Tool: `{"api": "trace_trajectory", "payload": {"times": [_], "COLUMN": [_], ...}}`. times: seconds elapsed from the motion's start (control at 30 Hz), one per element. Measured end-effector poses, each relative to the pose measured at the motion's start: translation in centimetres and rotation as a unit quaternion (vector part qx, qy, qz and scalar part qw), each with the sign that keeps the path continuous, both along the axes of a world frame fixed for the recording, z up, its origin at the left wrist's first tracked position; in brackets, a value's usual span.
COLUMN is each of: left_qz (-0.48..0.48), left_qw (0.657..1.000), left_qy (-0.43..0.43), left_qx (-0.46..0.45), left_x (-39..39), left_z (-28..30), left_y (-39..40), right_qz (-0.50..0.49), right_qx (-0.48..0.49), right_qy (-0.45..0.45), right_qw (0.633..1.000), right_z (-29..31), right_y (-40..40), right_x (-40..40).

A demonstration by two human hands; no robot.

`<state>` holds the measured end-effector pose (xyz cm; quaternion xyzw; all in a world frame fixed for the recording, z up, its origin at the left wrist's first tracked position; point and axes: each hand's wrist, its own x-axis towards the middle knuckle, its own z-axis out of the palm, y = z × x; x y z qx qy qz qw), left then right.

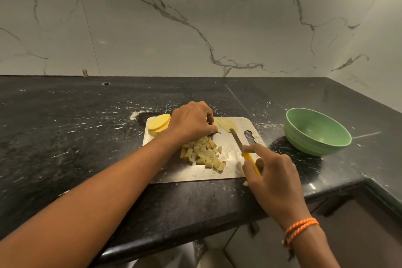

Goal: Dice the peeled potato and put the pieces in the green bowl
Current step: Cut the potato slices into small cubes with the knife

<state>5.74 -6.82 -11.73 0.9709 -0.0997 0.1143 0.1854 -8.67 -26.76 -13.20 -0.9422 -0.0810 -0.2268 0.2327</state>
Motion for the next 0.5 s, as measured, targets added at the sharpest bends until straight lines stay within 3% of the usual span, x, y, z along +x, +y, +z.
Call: {"api": "trace_trajectory", "payload": {"times": [0.13,0.5], "left_qz": [0.002,0.019], "left_qw": [1.000,1.000], "left_qy": [0.005,-0.012], "left_qx": [-0.010,-0.017], "left_x": [0.1,0.0], "left_z": [0.2,0.0], "left_y": [0.2,0.0], "right_qz": [-0.004,0.010], "right_qx": [0.017,-0.043], "right_qy": [-0.042,-0.002], "right_qw": [0.999,0.999], "right_z": [0.4,0.0], "right_y": [1.9,4.5], "right_x": [2.7,7.4]}}
